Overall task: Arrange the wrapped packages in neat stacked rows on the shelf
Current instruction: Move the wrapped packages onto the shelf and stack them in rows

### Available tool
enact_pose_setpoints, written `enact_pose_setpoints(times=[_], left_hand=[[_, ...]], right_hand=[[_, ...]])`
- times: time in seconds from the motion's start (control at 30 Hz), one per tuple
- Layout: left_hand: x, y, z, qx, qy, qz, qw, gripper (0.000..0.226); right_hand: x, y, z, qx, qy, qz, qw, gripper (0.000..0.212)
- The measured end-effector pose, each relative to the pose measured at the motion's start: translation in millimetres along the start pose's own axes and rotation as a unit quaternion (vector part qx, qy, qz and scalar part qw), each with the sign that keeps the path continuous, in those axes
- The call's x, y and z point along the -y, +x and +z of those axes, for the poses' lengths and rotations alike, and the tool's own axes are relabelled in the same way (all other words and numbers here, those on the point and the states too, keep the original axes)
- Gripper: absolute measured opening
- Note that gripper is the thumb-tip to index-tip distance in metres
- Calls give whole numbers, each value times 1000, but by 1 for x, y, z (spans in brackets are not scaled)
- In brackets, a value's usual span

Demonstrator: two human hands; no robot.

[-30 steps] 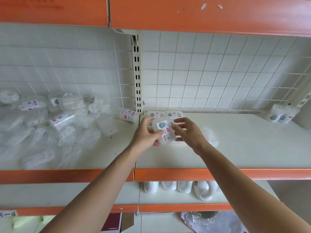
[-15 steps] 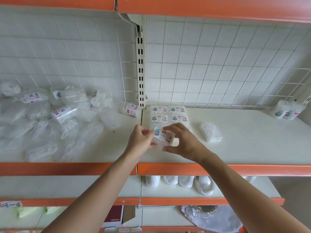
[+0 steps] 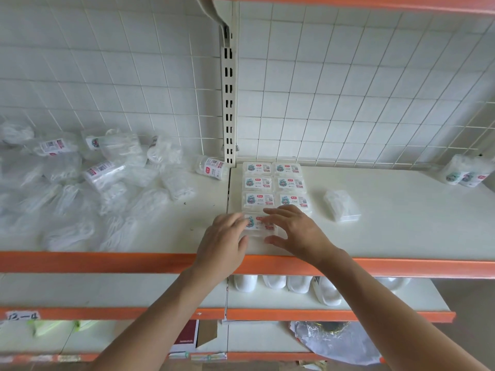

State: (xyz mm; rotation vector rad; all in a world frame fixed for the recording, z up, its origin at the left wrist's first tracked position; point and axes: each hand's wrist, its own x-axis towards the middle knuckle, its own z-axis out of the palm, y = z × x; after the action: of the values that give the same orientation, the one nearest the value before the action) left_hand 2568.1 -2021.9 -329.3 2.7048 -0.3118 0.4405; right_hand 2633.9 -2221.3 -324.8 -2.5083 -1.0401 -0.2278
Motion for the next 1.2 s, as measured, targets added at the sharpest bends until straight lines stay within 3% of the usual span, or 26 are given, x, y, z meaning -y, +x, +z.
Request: enact_pose_setpoints(times=[0.67,0.9,1.1,1.2], left_hand=[[-34,28,4,-11,64,36,997,30],[-85,70,27,15,93,61,994,43],[-114,87,37,85,137,40,986,52],[-121,90,36,87,142,38,985,52]], right_hand=[[-25,-17,-20,-52,-66,74,994,44],[-67,-40,-42,-67,-113,174,976,41],[-85,-50,-52,16,-137,313,940,53],[-94,-49,-51,-38,-83,311,946,40]])
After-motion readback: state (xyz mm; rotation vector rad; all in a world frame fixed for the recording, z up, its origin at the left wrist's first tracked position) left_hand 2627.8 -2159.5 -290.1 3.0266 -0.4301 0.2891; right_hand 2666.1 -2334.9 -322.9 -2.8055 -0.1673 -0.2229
